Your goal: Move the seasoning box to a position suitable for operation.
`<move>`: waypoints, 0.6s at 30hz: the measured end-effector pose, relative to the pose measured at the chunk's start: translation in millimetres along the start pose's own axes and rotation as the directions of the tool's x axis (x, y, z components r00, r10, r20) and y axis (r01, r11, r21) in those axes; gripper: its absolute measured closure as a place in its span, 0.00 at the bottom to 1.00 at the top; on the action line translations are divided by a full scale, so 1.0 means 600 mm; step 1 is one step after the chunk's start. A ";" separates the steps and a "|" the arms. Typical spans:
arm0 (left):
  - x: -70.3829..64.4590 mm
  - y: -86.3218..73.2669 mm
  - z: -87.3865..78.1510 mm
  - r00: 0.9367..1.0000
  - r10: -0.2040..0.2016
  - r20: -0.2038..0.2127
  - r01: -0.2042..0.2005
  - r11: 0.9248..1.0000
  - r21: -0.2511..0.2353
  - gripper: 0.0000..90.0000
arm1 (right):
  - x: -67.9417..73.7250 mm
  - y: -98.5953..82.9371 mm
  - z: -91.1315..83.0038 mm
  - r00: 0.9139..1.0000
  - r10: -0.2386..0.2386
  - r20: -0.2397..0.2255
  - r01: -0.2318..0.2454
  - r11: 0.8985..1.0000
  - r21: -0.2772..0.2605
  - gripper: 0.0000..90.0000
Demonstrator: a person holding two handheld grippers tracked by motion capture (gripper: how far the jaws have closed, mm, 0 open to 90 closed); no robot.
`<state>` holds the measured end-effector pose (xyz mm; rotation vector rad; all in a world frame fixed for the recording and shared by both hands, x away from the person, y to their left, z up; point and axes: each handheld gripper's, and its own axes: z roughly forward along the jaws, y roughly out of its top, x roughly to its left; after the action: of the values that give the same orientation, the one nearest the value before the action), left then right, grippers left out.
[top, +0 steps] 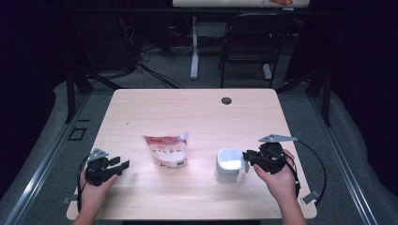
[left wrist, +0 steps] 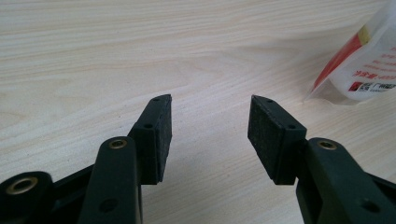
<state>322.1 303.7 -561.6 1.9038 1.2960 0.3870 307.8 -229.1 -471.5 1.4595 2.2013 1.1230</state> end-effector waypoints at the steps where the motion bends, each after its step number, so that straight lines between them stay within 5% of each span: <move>1: 0.000 0.000 0.000 1.000 0.000 0.000 0.000 1.000 0.000 0.55 | 0.000 0.000 0.000 1.000 0.000 -0.003 0.000 1.000 -0.001 0.85; 6: 0.000 0.000 0.000 1.000 0.000 0.001 0.000 1.000 0.001 0.55 | 0.002 -0.002 0.000 1.000 0.004 -0.010 -0.004 1.000 -0.001 0.96; 18: 0.000 -0.001 0.001 1.000 -0.003 -0.005 0.003 1.000 -0.011 0.55 | -0.004 -0.007 0.000 0.998 0.039 -0.053 -0.040 0.999 -0.016 0.99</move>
<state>322.3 303.3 -562.5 1.8932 1.2969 0.3966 306.0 -232.3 -475.1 1.4896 2.2013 1.2030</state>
